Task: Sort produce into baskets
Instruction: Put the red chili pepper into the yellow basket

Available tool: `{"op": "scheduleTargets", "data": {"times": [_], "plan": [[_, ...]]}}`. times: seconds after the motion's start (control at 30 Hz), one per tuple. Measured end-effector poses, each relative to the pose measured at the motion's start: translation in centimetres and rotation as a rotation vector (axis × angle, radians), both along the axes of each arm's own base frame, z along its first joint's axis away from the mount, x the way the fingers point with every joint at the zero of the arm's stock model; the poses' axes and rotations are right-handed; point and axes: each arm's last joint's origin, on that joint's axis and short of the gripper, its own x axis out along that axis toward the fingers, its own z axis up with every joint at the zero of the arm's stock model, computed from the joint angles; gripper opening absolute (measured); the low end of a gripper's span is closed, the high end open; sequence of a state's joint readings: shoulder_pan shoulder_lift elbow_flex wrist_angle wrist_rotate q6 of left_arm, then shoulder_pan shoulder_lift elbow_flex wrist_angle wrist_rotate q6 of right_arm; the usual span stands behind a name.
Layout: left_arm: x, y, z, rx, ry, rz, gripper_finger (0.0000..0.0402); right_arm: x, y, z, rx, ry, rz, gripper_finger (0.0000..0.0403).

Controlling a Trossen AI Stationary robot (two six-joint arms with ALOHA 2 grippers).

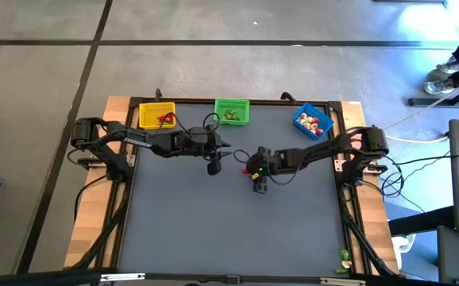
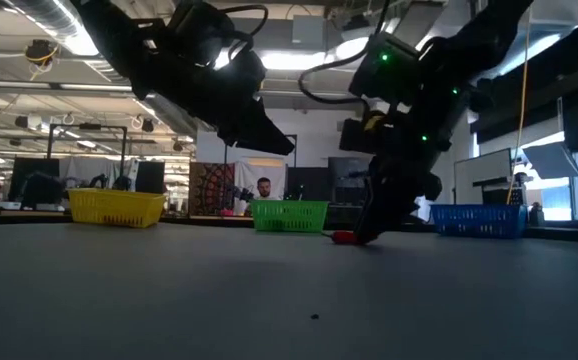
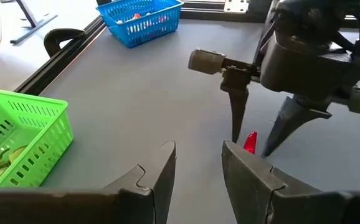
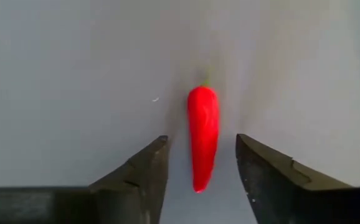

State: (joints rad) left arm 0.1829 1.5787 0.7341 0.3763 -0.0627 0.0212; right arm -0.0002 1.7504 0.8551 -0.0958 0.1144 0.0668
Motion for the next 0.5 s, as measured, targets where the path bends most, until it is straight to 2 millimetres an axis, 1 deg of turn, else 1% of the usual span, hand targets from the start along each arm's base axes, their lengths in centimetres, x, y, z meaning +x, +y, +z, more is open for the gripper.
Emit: {"op": "scheduleTargets", "data": {"times": [0.17,0.23,0.33,0.43,0.5], "plan": [[0.0,0.0,0.0,0.029,0.008,-0.015,0.0127,0.0,0.0,0.0,-0.014,0.004,-0.008,0.0135],[0.2,0.0,-0.4,0.055,0.014,-0.028,0.0127,0.0,0.0,-0.1,-0.015,0.007,-0.008,0.011],[0.7,0.0,-1.4,0.044,0.018,-0.032,0.0127,-0.1,-0.1,-0.1,-0.03,0.012,-0.019,0.0065],[1.3,-0.4,-2.7,-0.014,0.023,-0.083,0.0127,-0.1,-0.1,-0.1,-0.037,0.014,-0.023,0.002],[1.6,-0.9,-3.8,-0.045,0.037,-0.122,0.0127,-0.1,-0.1,-0.1,-0.038,0.013,-0.023,0.0011]]}}
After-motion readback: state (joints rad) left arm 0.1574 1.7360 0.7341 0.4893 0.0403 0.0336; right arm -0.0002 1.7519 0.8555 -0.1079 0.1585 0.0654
